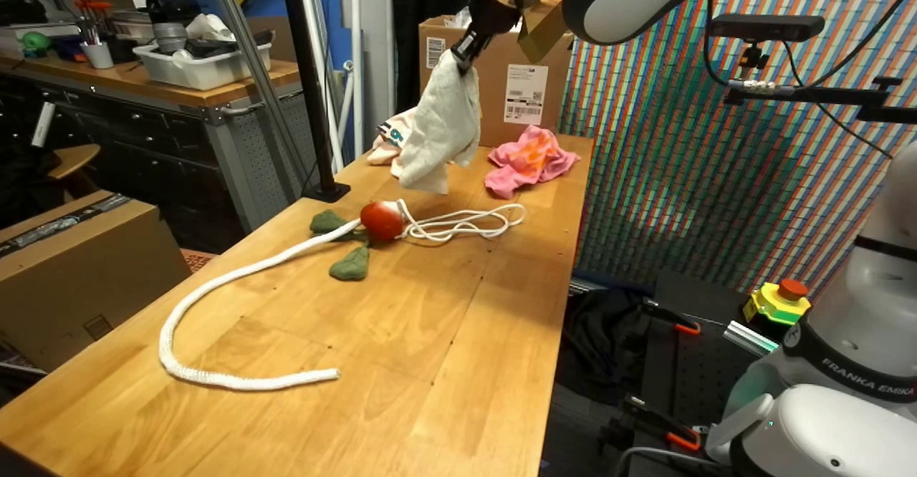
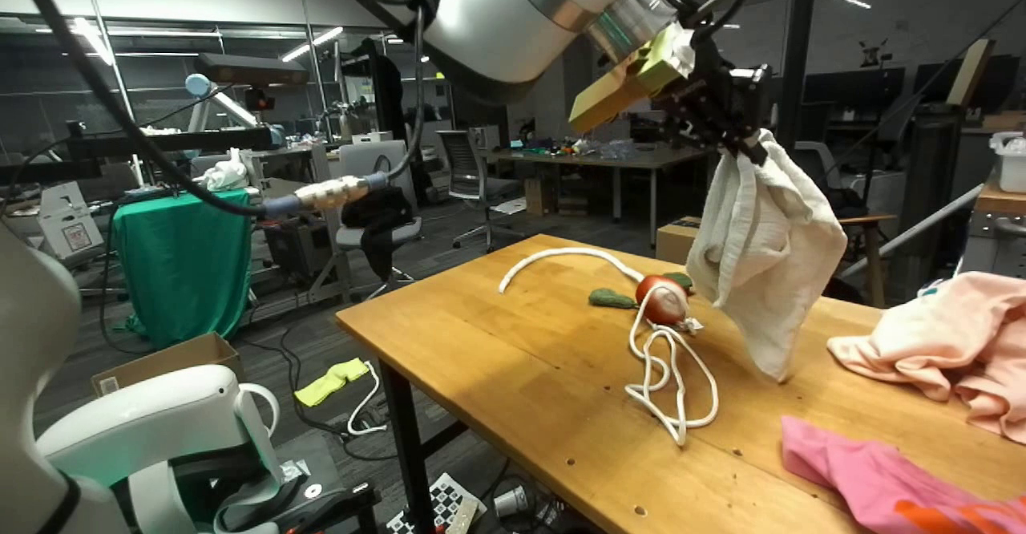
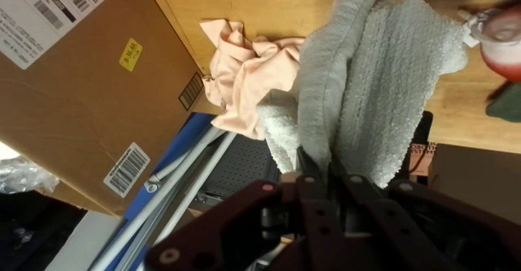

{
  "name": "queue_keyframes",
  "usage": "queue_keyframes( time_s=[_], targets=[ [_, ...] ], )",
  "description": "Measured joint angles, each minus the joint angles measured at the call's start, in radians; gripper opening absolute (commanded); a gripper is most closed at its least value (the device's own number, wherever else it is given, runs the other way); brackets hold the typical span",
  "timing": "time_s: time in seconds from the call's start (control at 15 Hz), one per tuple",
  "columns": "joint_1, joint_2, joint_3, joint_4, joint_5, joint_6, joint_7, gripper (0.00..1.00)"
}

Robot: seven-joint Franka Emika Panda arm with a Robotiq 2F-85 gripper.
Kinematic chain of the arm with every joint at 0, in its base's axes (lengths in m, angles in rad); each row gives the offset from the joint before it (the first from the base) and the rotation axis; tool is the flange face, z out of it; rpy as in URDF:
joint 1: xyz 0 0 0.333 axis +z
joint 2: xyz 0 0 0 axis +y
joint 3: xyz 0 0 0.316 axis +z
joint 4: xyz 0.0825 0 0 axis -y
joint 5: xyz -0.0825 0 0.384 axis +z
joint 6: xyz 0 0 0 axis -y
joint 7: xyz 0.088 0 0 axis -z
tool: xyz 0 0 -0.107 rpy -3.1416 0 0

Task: Move the pink shirt to the right, move the thick white rope to the left, move the peach shirt to the right, move the white towel to the left, move the radish backwards

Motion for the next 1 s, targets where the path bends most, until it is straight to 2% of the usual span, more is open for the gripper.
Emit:
queue_keyframes(
  time_s=[0.27,0.4,0.8,1.0],
  targets=[
    [0.013,-0.024,0.079,0.020,0.009,-0.021,-0.003,0.05],
    [0.038,-0.029,0.117,0.024,0.053,-0.039,-0.034,0.05],
    [0.149,-0.030,0.223,0.017,0.206,-0.115,-0.199,0.05],
    [0.201,-0.030,0.254,0.003,0.294,-0.151,-0.317,0.05]
  ],
)
